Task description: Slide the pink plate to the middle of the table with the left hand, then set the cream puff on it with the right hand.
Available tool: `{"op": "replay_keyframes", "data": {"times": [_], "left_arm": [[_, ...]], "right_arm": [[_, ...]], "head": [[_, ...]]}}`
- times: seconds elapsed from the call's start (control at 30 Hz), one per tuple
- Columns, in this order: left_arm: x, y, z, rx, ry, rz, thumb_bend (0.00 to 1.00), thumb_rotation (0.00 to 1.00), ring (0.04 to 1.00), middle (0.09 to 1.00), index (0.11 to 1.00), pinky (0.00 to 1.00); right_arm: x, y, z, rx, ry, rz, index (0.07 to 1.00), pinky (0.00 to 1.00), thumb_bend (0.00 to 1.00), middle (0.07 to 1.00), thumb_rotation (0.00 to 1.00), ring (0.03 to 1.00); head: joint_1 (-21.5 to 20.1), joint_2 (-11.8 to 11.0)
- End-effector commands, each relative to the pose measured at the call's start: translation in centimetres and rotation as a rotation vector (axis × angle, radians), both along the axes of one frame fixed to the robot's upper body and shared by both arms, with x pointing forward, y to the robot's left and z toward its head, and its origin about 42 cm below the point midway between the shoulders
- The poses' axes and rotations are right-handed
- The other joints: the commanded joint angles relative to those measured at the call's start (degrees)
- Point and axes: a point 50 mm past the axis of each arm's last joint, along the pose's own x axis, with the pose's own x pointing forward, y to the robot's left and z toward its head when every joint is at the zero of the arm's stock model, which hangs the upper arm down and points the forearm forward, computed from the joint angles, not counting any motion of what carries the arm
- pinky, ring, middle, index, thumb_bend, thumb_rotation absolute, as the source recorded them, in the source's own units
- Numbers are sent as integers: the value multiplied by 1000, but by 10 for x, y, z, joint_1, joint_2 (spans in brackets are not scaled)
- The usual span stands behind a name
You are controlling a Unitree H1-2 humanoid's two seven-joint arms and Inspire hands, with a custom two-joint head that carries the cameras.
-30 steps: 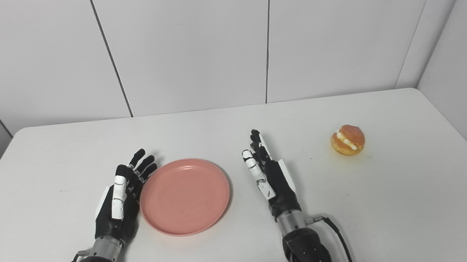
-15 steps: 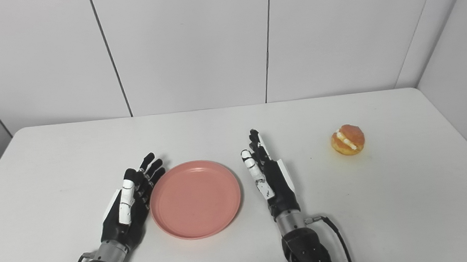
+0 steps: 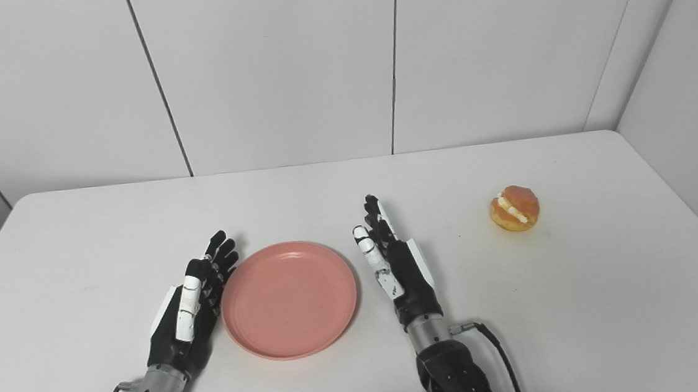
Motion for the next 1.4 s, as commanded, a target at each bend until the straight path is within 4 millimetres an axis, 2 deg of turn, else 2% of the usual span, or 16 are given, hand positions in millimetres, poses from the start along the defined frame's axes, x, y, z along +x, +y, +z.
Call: {"op": "replay_keyframes", "data": {"times": [0.0,0.23,0.5,0.73,0.77,0.83,0.9,0.93,0.97,1.07,1.27,1.37], "left_arm": [[1,5,-5,13,-16,57,682,1000,1000,1000,998,1000],[1,3,-10,8,-41,57,694,1000,1000,1000,1000,1000],[0,2,-10,0,-69,78,682,1000,1000,1000,1000,1000],[2,0,-13,13,-54,56,668,1000,1000,1000,1000,1000],[2,0,-13,15,-51,51,671,1000,1000,1000,1000,1000],[1,-1,-12,19,-41,45,669,1000,1000,1000,1000,1000],[0,-3,-12,21,-30,39,658,1000,1000,1000,1000,1000],[0,-4,-12,21,-26,36,655,1000,1000,1000,1000,1000],[-1,-6,-12,25,-18,34,653,1000,1000,1000,1000,1000],[-2,-10,-10,27,-4,33,648,1000,1000,1000,1000,1000],[-2,-19,-10,-3,17,45,628,1000,1000,1000,1000,1000],[-1,-21,-10,-10,27,42,634,1000,1000,1000,1000,1000]], "right_arm": [[-7,4,-12,8,40,-1,1000,1000,605,1000,936,1000],[-6,2,-10,2,33,-26,1000,1000,598,1000,944,1000],[2,-3,-3,-36,-21,-122,963,928,590,966,939,942],[10,-11,5,-85,-71,-129,980,941,625,968,924,953],[11,-13,6,-86,-89,-130,982,941,626,973,917,957],[15,-18,9,-67,-125,-123,983,943,626,977,907,963],[19,-25,14,-53,-162,-126,997,985,629,996,877,993],[21,-28,16,-54,-175,-134,999,977,627,998,882,997],[24,-33,20,-31,-186,-135,1000,973,626,999,886,999],[27,-42,26,5,-207,-137,1000,996,608,1000,796,1000],[30,-56,30,-84,-234,-198,989,985,625,1000,745,1000],[29,-60,30,-180,-235,-230,975,925,589,987,758,961]], "head": [[1,1],[1,1],[1,1],[3,5],[16,6],[16,6],[42,8],[42,8],[63,10],[82,10],[95,12],[96,12]]}}
